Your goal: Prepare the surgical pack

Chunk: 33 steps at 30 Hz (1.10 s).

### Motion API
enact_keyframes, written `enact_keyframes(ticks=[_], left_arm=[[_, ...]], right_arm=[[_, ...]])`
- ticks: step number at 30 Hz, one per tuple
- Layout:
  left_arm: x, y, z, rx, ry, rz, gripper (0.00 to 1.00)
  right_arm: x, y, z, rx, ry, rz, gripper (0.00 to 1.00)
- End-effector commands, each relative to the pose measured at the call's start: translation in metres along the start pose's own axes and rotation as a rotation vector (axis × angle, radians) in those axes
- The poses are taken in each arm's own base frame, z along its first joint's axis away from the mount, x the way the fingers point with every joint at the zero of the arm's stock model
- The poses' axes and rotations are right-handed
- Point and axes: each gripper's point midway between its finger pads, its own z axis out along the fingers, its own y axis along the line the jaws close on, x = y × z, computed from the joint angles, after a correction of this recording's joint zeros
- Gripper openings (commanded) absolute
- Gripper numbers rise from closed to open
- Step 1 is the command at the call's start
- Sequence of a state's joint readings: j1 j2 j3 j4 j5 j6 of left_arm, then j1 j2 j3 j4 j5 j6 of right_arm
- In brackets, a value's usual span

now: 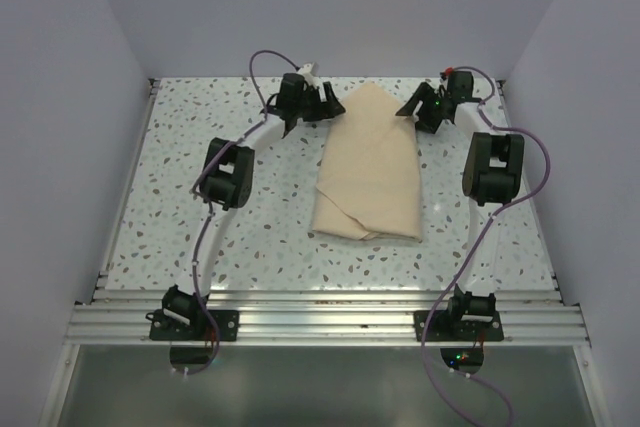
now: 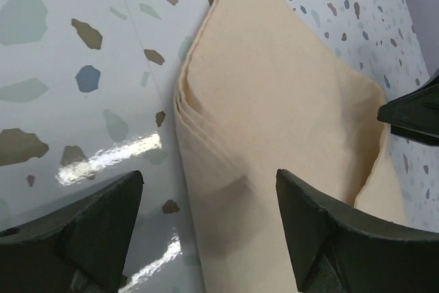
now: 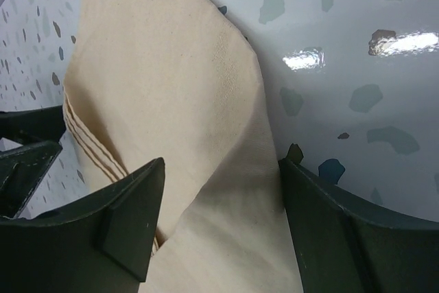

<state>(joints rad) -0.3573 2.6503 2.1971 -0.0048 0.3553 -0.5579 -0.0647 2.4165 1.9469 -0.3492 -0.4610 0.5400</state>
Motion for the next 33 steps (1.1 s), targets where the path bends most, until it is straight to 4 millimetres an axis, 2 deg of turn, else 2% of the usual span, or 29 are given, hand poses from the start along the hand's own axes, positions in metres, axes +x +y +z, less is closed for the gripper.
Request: enact_keyframes(ticks=[1, 4, 6, 11, 17, 18, 19, 20, 21, 22, 23, 27, 29, 33], left_arm=[[0.032, -0.003, 0.018, -0.016, 0.041, -0.041, 0.82], [0.04, 0.0, 0.023, -0.017, 0.053, -0.084, 0.79], [0.037, 0.001, 0.024, -0.023, 0.05, -0.082, 0.76], [0.032, 0.013, 0.024, -0.042, 0.035, -0.105, 0.66], [0.027, 0.016, 0.024, -0.01, 0.035, -0.129, 0.43], [0.028, 0.015, 0.025, -0.005, 0.036, -0.13, 0.35], [0.028, 0.014, 0.025, -0.001, 0.041, -0.135, 0.31], [0.026, 0.014, 0.025, 0.001, 0.038, -0.14, 0.2], [0.025, 0.014, 0.024, 0.003, 0.039, -0.147, 0.17], [0.019, 0.015, 0.021, 0.008, 0.03, -0.158, 0.14], [0.013, 0.013, 0.019, 0.015, 0.022, -0.157, 0.09], [-0.016, 0.009, 0.003, 0.018, -0.011, -0.137, 0.0], [-0.03, 0.007, -0.009, 0.022, -0.023, -0.129, 0.0], [-0.038, -0.005, -0.025, 0.051, -0.003, -0.109, 0.0]], right_arm=[[0.02, -0.032, 0.006, 0.107, 0.059, 0.007, 0.72], [0.025, -0.035, 0.005, 0.113, 0.071, 0.003, 0.7], [0.027, -0.036, 0.007, 0.109, 0.077, 0.001, 0.68], [0.031, -0.037, 0.013, 0.095, 0.095, 0.017, 0.58], [0.032, -0.034, 0.013, 0.075, 0.106, 0.018, 0.46], [0.029, -0.031, 0.012, 0.067, 0.101, 0.015, 0.44], [0.028, -0.029, 0.012, 0.062, 0.102, 0.016, 0.39], [0.028, -0.028, 0.012, 0.06, 0.105, 0.017, 0.37], [0.024, -0.025, 0.01, 0.057, 0.102, 0.015, 0.33], [0.022, -0.023, 0.01, 0.054, 0.1, 0.013, 0.26], [0.019, -0.021, 0.009, 0.05, 0.097, 0.016, 0.22], [-0.001, 0.002, -0.002, -0.001, 0.067, 0.016, 0.08], [-0.006, 0.011, -0.006, -0.018, 0.063, 0.026, 0.03], [-0.015, 0.035, -0.023, -0.075, 0.049, 0.041, 0.0]])
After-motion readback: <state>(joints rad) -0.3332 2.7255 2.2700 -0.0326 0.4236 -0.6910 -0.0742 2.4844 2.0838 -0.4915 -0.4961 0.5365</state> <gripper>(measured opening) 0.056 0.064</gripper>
